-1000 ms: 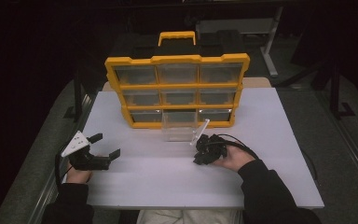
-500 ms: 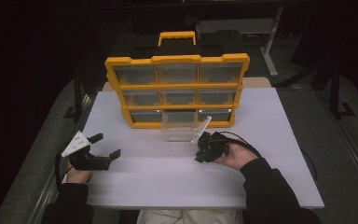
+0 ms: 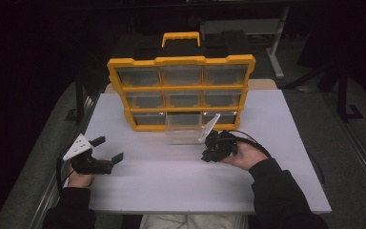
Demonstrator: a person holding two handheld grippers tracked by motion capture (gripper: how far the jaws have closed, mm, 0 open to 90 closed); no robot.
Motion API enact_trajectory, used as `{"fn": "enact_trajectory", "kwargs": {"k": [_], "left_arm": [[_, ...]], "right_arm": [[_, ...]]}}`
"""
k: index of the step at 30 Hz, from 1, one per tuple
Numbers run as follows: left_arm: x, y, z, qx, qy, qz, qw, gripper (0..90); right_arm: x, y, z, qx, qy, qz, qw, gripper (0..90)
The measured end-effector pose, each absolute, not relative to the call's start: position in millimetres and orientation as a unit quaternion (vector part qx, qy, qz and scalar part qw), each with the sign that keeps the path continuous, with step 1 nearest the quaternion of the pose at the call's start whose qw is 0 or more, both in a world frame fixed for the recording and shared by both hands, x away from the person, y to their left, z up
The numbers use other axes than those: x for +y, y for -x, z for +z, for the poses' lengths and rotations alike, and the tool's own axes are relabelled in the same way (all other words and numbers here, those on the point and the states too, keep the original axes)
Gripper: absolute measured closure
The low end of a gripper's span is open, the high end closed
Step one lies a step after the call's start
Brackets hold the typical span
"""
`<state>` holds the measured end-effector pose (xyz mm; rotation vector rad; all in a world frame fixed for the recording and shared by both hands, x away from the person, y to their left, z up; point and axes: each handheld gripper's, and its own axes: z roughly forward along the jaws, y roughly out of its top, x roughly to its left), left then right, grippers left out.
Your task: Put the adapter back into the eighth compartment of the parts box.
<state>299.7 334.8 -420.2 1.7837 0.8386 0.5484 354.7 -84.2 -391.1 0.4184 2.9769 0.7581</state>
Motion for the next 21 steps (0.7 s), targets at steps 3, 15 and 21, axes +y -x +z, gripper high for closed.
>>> {"fn": "enact_trajectory", "kwargs": {"k": [3,15,21], "left_arm": [[335,-300,-420,0.35,-0.744,0.229,0.521,0.0],[335,-300,-420,0.35,-0.744,0.229,0.521,0.0],[335,-300,-420,0.35,-0.744,0.229,0.521,0.0]], "right_arm": [[-86,-355,-387,0.96,-0.136,0.245,0.023,74.8],[-92,-357,-372,0.958,-0.136,0.249,0.033,74.9],[-95,-359,-363,0.958,-0.139,0.249,0.036,74.9]]}}
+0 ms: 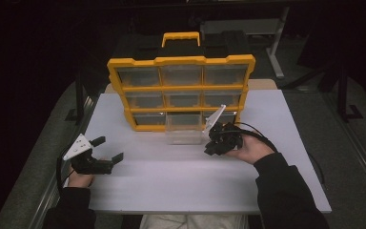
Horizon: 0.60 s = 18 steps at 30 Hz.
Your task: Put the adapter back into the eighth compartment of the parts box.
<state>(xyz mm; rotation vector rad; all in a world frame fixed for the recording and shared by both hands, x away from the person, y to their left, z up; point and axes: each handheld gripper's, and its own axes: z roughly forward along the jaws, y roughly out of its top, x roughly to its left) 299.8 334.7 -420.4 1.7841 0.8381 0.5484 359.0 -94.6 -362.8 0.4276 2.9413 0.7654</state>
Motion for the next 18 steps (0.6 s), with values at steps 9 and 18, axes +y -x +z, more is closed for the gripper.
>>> {"fn": "enact_trajectory", "kwargs": {"k": [9,18], "left_arm": [[335,-300,-420,0.35,-0.744,0.229,0.521,0.0],[335,-300,-421,0.349,-0.746,0.229,0.519,0.0]], "right_arm": [[-97,-362,-355,0.957,-0.141,0.25,0.041,74.9],[-97,-365,-340,0.957,-0.141,0.248,0.05,74.9]]}}
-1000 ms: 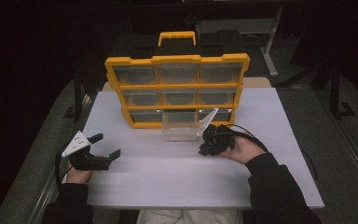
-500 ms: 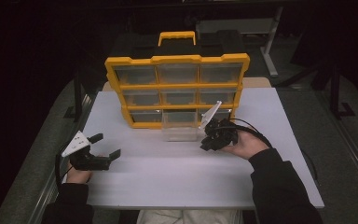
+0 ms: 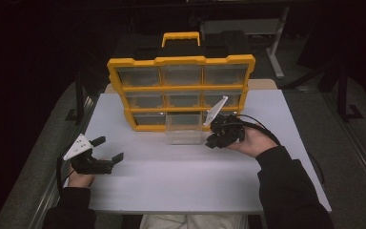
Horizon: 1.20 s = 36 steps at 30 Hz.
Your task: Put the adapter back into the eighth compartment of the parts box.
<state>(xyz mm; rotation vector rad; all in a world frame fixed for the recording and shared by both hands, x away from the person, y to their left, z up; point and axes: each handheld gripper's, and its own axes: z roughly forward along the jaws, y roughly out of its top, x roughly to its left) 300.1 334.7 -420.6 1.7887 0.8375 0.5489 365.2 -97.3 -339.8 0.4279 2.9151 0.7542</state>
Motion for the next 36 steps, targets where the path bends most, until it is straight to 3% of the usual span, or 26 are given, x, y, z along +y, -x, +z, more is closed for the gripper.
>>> {"fn": "enact_trajectory", "kwargs": {"k": [36], "left_arm": [[335,-300,-420,0.35,-0.745,0.229,0.52,0.0]], "right_arm": [[-90,-388,-305,0.956,-0.142,0.251,0.059,74.8]]}}
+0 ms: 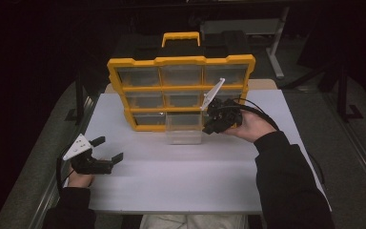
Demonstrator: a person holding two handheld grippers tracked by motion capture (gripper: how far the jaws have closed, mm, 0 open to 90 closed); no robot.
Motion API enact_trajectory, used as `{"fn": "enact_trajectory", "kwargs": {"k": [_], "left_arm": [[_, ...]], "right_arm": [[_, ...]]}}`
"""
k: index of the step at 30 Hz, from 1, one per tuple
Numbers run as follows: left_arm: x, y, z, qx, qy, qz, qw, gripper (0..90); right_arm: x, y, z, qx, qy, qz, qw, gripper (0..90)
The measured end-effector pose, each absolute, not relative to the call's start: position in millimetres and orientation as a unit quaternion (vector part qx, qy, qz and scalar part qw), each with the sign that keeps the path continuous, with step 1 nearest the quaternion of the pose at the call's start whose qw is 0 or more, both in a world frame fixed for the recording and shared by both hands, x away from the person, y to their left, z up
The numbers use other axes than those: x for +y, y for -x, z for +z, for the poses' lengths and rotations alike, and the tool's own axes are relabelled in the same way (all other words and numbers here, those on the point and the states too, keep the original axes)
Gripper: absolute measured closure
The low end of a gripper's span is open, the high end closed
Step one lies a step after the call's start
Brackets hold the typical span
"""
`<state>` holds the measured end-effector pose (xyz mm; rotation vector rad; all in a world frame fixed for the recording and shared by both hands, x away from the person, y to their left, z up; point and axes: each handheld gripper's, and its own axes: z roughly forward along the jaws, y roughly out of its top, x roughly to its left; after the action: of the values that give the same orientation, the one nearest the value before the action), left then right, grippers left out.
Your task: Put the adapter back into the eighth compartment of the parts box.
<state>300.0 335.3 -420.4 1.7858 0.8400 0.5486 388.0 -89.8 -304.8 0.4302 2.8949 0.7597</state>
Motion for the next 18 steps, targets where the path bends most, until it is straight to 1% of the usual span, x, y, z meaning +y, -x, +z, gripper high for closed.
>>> {"fn": "enact_trajectory", "kwargs": {"k": [18], "left_arm": [[335,-300,-420,0.35,-0.745,0.228,0.521,0.0]], "right_arm": [[-79,-401,-294,0.958,-0.138,0.242,0.064,74.8]]}}
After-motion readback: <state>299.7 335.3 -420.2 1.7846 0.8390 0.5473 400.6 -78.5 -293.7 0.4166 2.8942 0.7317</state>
